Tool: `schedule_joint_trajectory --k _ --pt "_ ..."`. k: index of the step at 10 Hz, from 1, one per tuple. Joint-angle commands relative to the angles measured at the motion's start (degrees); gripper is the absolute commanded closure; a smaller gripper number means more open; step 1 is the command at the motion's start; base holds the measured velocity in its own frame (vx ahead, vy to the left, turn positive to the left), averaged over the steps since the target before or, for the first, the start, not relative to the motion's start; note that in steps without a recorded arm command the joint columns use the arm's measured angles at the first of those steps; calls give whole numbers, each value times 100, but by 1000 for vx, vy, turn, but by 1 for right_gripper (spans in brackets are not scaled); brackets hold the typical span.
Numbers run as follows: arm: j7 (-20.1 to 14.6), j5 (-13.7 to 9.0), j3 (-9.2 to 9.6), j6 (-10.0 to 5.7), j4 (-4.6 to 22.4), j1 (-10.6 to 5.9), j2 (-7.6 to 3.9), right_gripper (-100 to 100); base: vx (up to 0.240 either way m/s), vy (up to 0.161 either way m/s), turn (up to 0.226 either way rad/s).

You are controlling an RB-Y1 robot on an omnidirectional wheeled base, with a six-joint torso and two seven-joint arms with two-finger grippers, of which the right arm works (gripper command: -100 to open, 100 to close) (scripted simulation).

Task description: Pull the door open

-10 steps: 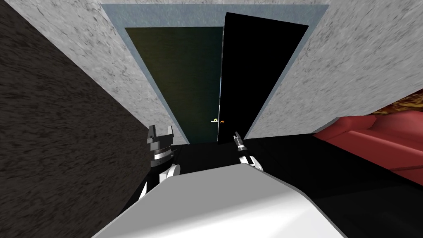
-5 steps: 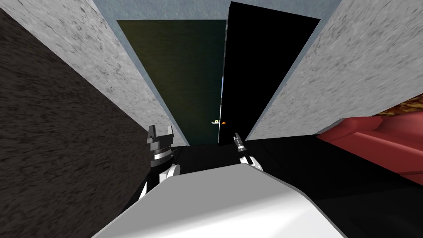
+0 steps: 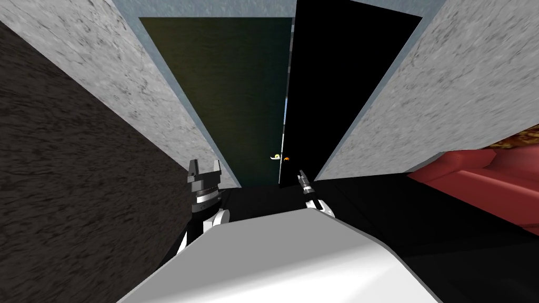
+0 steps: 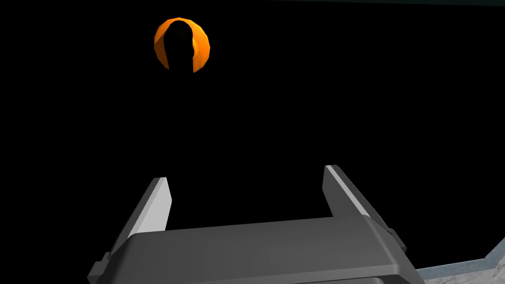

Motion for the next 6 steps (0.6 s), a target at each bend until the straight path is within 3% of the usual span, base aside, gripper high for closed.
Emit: schedule_joint_trajectory --k 1,6 --pt "-51 11 -9 -50 160 -52 -21 -100 102 15 -2" --pt "-196 42 -43 -227 732 -255 -88 -100 116 22 -1"
